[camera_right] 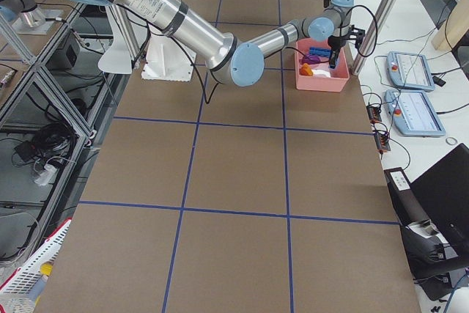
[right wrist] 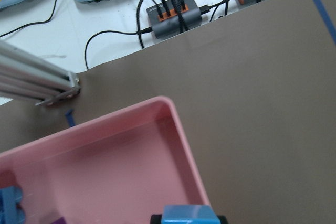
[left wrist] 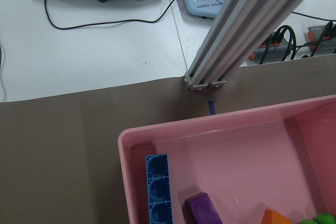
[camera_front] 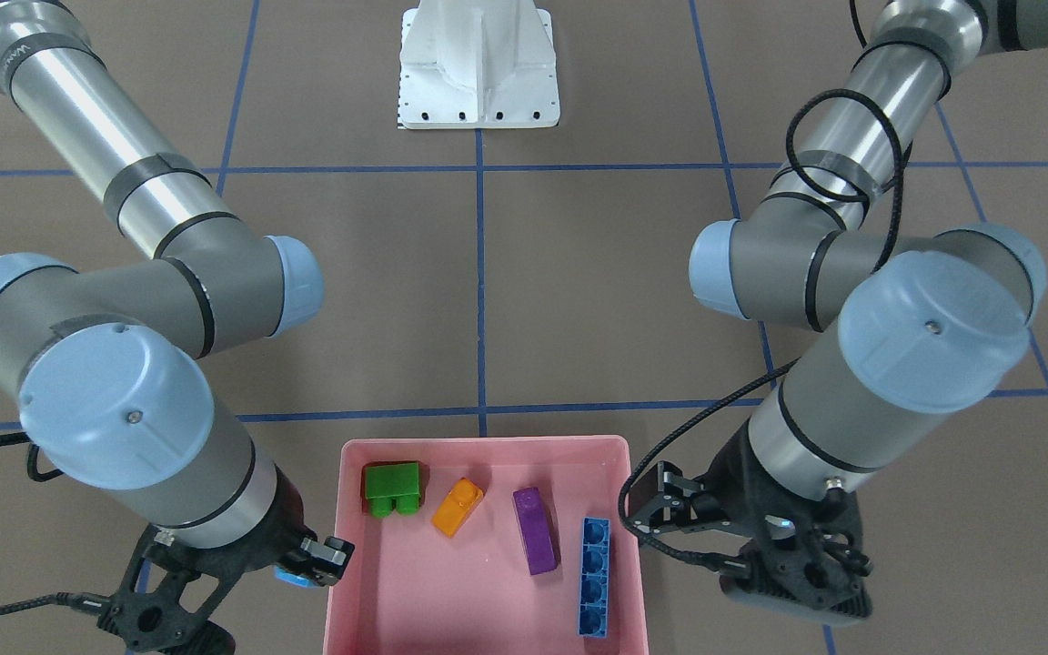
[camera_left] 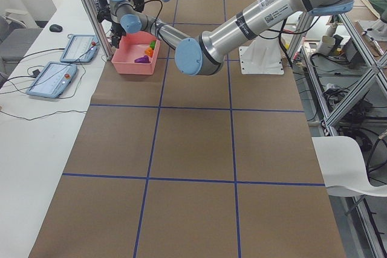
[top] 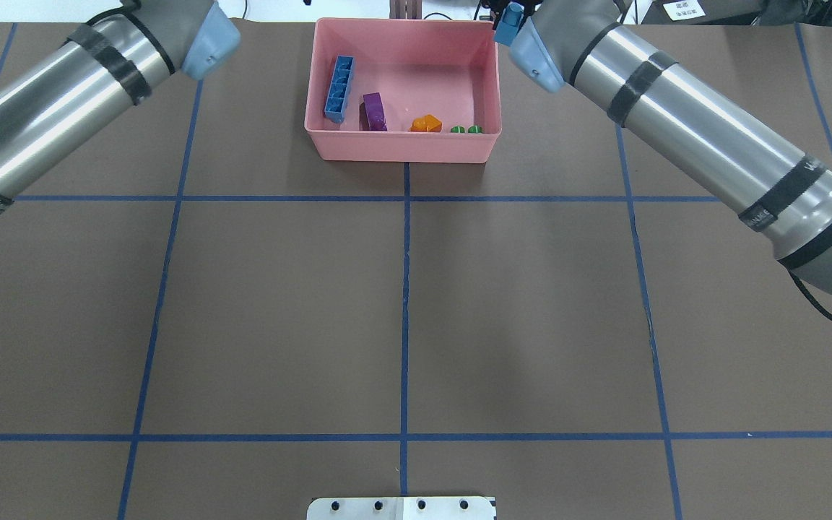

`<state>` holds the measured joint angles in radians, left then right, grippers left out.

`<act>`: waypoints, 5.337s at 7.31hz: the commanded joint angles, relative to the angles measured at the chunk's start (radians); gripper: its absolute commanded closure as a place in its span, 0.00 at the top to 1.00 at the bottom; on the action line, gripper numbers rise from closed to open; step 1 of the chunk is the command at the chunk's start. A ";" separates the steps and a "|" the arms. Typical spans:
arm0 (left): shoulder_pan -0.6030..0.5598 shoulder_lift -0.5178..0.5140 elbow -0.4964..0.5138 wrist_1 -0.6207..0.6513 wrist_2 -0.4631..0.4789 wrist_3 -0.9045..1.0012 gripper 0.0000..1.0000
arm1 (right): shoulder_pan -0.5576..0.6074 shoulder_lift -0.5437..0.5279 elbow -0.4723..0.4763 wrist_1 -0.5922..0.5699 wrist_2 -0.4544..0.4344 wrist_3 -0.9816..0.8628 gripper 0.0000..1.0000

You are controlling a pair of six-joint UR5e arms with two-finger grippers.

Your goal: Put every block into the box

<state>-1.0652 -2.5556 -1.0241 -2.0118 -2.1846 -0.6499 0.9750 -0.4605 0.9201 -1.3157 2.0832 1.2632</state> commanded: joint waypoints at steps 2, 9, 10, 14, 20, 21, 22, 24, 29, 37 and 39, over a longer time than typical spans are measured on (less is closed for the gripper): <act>-0.141 0.237 -0.135 0.004 -0.152 0.183 1.00 | -0.143 0.043 -0.038 0.122 -0.119 0.185 0.00; -0.421 0.833 -0.641 0.408 -0.219 0.778 1.00 | 0.024 -0.268 0.417 -0.056 0.120 0.074 1.00; -0.441 0.868 -0.663 0.447 -0.219 0.806 1.00 | 0.078 -0.431 0.583 -0.115 0.154 -0.047 1.00; -0.470 0.925 -0.666 0.512 -0.210 0.797 1.00 | 0.362 -1.063 0.948 -0.178 0.243 -0.675 1.00; -0.493 1.011 -0.660 0.513 -0.210 0.794 1.00 | 0.614 -1.244 0.922 -0.428 0.250 -1.311 1.00; -0.493 1.009 -0.660 0.515 -0.208 0.793 1.00 | 0.613 -1.242 0.921 -0.428 0.250 -1.311 1.00; -0.495 1.008 -0.659 0.530 -0.210 0.791 1.00 | 0.613 -1.233 0.909 -0.428 0.248 -1.311 1.00; -0.515 0.973 -0.692 0.693 -0.210 0.759 1.00 | 0.613 -1.227 0.882 -0.427 0.251 -1.309 1.00; -0.552 1.026 -0.819 0.693 -0.109 0.757 1.00 | 0.613 -1.213 0.862 -0.424 0.226 -1.311 1.00; -0.550 1.055 -0.743 0.700 -0.174 0.760 1.00 | 0.613 -1.244 0.868 -0.416 0.265 -1.300 1.00; -0.550 1.055 -0.752 0.699 -0.181 0.757 1.00 | 0.613 -1.274 0.865 -0.415 0.267 -1.306 1.00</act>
<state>-1.6151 -1.5004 -1.7718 -1.3136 -2.3555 0.1098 1.5877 -1.7192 1.7849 -1.7312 2.3478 -0.0409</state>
